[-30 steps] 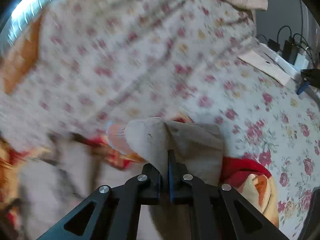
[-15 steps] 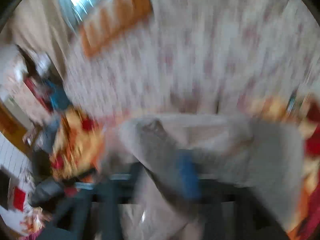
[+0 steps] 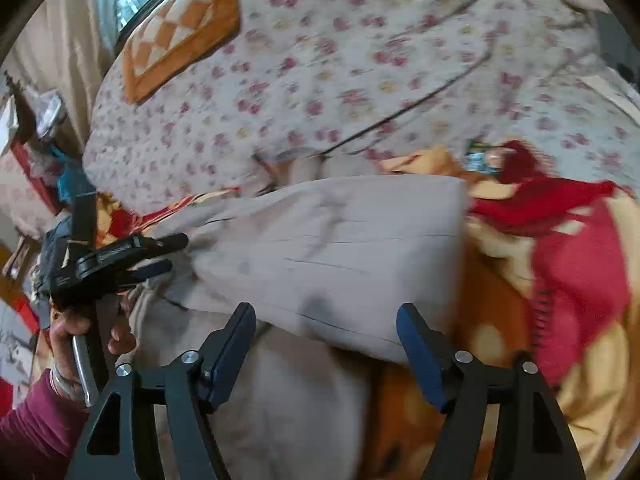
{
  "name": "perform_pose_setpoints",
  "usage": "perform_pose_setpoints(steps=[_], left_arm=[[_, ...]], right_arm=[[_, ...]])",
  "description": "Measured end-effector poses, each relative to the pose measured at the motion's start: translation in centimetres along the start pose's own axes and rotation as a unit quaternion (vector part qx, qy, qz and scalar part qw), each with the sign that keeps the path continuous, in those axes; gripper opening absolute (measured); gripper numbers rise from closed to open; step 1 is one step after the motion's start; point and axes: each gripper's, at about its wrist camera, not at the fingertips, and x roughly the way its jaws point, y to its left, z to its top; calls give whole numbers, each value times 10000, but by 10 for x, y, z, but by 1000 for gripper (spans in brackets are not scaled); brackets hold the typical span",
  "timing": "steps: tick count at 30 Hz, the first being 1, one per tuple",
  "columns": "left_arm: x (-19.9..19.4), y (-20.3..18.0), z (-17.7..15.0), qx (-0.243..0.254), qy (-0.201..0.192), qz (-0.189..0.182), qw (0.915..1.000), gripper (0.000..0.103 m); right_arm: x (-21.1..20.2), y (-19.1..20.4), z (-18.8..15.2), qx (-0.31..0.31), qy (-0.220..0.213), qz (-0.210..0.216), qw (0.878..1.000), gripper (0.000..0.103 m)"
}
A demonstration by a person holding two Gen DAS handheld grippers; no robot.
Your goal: Fold large clothes
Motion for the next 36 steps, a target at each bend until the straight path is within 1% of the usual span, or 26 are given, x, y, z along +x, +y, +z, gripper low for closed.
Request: perform_pose_setpoints(steps=[1, 2, 3, 4, 6, 8, 9, 13, 14, 16, 18, 20, 22, 24, 25, 27, 28, 29, 30, 31, 32, 33, 34, 36], left_arm=[[3, -5, 0, 57, -18, -5, 10000, 65], [6, -12, 2, 174, 9, 27, 9998, 40], [8, -19, 5, 288, 49, 61, 9996, 34], [5, -25, 9, 355, 5, 46, 9994, 30], [-16, -38, 20, 446, -148, -76, 9989, 25], [-42, -46, 33, 458, -392, -299, 9977, 24], [-64, -50, 43, 480, -613, -368, 9963, 24], [-125, -58, 68, 537, -1237, -449, 9898, 23], [-142, -57, 73, 573, -1400, -441, 9875, 23], [-164, -53, 79, 586, -1632, -382, 9841, 23], [-177, -43, 83, 516, -1717, -340, 9832, 23], [-179, -34, 83, 452, -1669, -317, 9844, 23], [-177, -31, 81, 499, -1609, -216, 9855, 23], [-173, -30, 77, 544, -1558, -130, 9862, 23], [-171, -30, 75, 553, -1540, -119, 9865, 24], [-168, -29, 71, 563, -1499, -124, 9870, 24], [-166, -29, 71, 547, -1488, -145, 9872, 24], [-166, -28, 71, 519, -1488, -163, 9874, 24], [-165, -27, 72, 471, -1489, -190, 9875, 24], [-164, -26, 72, 444, -1480, -223, 9877, 24], [-162, -24, 72, 434, -1424, -311, 9884, 24], [-158, -24, 70, 458, -1353, -397, 9890, 24], [-155, -24, 67, 500, -1307, -397, 9894, 24], [-141, -19, 55, 630, -1260, -225, 9898, 24]], right_arm=[[-3, -8, -2, 57, -22, -41, 10000, 73], [-5, -17, -4, 159, -31, -113, 9998, 73], [-6, -24, -5, 223, -18, -171, 9996, 73], [-8, -29, -8, 269, -6, -217, 9994, 73], [-9, -36, -11, 327, 18, -308, 9990, 73], [-11, -39, -15, 291, 17, -382, 9988, 74], [-10, -39, -18, 264, 18, -398, 9989, 77], [7, -26, -20, 130, 115, -426, 9989, 84], [12, -21, -20, 91, 128, -437, 9989, 86], [23, -11, -18, -27, 141, -411, 9991, 87], [39, 0, -14, -188, 197, -500, 9984, 87], [54, 8, -12, -307, 259, -634, 9972, 87], [67, 11, -8, -248, 259, -666, 9971, 87], [72, 7, 1, 15, 33, -722, 9974, 87], [72, 4, 6, 157, -30, -654, 9977, 87], [69, -4, 15, 622, -174, -353, 9973, 87], [65, -7, 18, 800, -258, -290, 9960, 87], [61, -11, 20, 938, -384, -313, 9944, 85], [58, -13, 22, 892, -473, -628, 9929, 83], [59, -12, 24, 781, -474, -1040, 9904, 80], [59, -14, 25, 625, -444, -1603, 9841, 70], [56, -17, 27, 546, -448, -1899, 9793, 68], [47, -20, 28, 529, -539, -2066, 9755, 68], [20, -24, 28, 500, -941, -2410, 9646, 68]])
